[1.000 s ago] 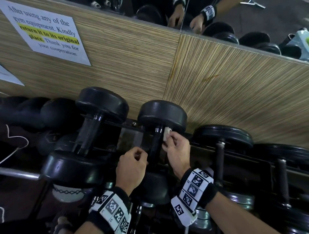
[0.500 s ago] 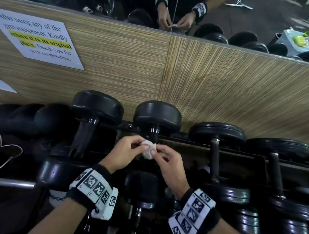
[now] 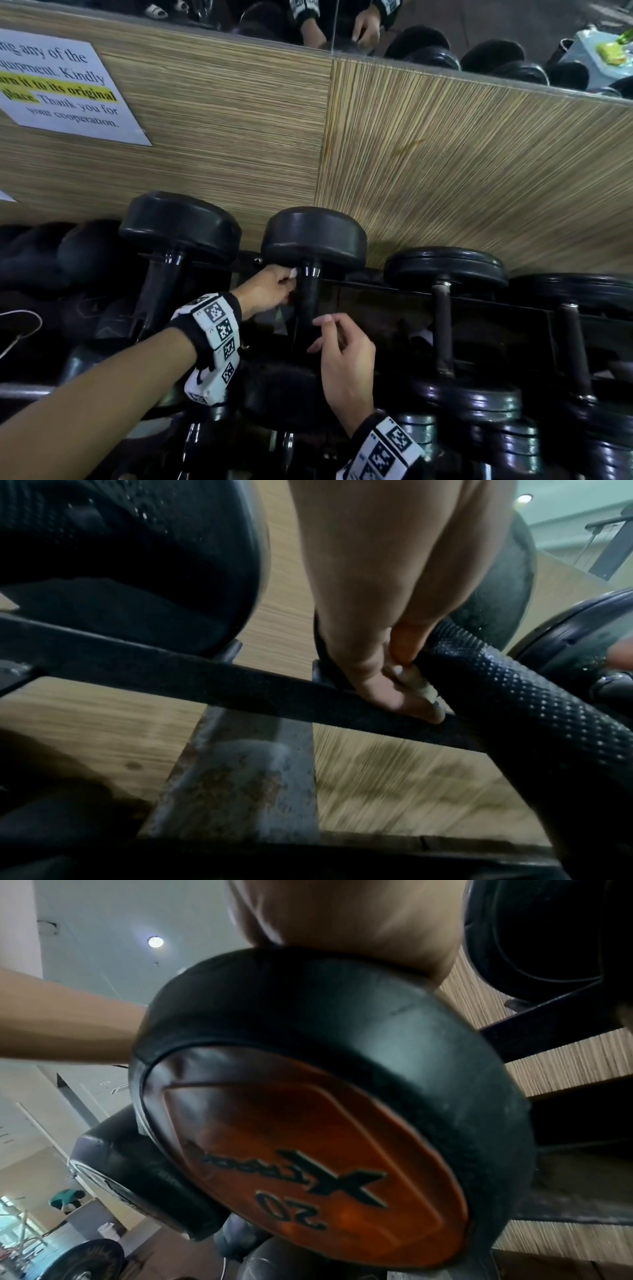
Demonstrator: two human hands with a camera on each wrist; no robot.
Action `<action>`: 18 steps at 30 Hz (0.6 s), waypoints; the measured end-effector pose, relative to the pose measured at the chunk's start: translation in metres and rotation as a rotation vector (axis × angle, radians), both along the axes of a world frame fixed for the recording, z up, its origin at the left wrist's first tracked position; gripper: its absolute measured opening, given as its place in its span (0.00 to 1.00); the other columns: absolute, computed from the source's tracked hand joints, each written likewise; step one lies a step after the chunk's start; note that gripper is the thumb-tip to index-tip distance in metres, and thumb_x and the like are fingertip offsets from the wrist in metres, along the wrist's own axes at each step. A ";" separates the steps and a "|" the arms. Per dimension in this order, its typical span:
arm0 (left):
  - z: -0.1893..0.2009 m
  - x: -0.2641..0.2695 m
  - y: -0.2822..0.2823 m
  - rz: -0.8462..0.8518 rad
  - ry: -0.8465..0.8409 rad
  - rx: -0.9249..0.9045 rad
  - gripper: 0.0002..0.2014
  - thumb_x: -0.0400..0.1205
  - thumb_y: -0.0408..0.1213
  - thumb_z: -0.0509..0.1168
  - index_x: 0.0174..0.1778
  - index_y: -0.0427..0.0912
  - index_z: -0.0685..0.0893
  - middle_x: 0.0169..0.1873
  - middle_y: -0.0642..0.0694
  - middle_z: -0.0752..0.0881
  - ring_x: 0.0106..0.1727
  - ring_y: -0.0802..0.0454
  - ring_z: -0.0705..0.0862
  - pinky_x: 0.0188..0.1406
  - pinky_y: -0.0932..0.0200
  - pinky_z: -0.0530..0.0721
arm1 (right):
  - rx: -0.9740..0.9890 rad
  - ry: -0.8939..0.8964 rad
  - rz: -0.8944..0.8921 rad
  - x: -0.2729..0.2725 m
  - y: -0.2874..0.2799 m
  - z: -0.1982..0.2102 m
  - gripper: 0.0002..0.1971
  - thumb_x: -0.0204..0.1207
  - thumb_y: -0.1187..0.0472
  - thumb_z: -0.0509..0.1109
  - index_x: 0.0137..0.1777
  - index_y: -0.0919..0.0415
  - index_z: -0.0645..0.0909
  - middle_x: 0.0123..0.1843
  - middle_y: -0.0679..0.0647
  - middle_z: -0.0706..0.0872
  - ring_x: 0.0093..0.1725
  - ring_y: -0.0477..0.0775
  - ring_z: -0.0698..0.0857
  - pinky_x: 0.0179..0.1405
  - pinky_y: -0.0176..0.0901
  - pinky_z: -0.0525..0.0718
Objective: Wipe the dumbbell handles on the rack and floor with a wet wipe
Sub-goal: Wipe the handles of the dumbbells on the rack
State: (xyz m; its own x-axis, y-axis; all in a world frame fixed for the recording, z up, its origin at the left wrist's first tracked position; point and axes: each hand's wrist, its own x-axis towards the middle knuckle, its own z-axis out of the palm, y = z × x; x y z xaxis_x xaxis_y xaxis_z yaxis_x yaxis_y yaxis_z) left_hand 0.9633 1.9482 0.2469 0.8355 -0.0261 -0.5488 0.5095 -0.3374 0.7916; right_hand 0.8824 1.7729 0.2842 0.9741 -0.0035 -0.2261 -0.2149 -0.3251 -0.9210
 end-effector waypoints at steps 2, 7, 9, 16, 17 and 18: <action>0.001 0.003 0.003 -0.035 0.036 -0.060 0.13 0.90 0.31 0.57 0.64 0.38 0.84 0.59 0.41 0.88 0.61 0.47 0.86 0.61 0.55 0.84 | -0.005 0.014 0.007 0.000 0.000 0.001 0.13 0.87 0.56 0.63 0.43 0.49 0.85 0.29 0.49 0.88 0.23 0.41 0.78 0.26 0.33 0.72; 0.010 -0.003 0.005 0.069 -0.105 -0.064 0.10 0.89 0.28 0.59 0.59 0.36 0.86 0.57 0.34 0.88 0.61 0.40 0.88 0.62 0.47 0.87 | 0.020 0.034 0.006 0.000 0.000 0.005 0.12 0.86 0.59 0.64 0.42 0.52 0.85 0.27 0.49 0.87 0.21 0.40 0.75 0.23 0.32 0.70; 0.015 -0.010 0.001 0.069 -0.215 0.041 0.10 0.89 0.28 0.60 0.58 0.34 0.87 0.53 0.36 0.88 0.55 0.44 0.89 0.55 0.52 0.90 | 0.019 0.026 0.014 0.000 0.000 0.006 0.12 0.86 0.60 0.64 0.42 0.52 0.85 0.26 0.50 0.86 0.21 0.40 0.75 0.22 0.31 0.69; 0.010 -0.015 -0.003 -0.062 -0.315 0.263 0.09 0.85 0.22 0.58 0.49 0.31 0.85 0.39 0.40 0.85 0.46 0.41 0.87 0.50 0.53 0.84 | 0.013 0.005 0.028 0.000 0.001 0.007 0.13 0.86 0.62 0.65 0.40 0.53 0.85 0.27 0.55 0.86 0.24 0.43 0.78 0.24 0.32 0.72; 0.007 -0.010 0.000 -0.107 -0.229 0.237 0.10 0.86 0.23 0.58 0.50 0.32 0.85 0.42 0.42 0.86 0.49 0.43 0.86 0.54 0.52 0.82 | 0.012 0.008 0.028 -0.001 0.002 0.007 0.13 0.86 0.62 0.65 0.40 0.53 0.85 0.27 0.55 0.86 0.23 0.43 0.78 0.24 0.32 0.72; 0.006 -0.006 0.001 -0.149 -0.169 0.217 0.10 0.87 0.24 0.58 0.49 0.33 0.85 0.44 0.43 0.86 0.50 0.46 0.85 0.57 0.48 0.81 | 0.013 0.012 0.027 -0.001 0.002 0.008 0.13 0.86 0.62 0.65 0.40 0.53 0.85 0.27 0.55 0.86 0.23 0.43 0.78 0.24 0.32 0.72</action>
State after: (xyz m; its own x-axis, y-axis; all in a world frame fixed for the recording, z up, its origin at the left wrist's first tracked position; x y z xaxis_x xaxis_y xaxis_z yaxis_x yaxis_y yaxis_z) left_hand 0.9573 1.9489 0.2527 0.9113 -0.0523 -0.4084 0.3089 -0.5690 0.7622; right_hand 0.8818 1.7745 0.2919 0.9711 0.0258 -0.2373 -0.2170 -0.3190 -0.9226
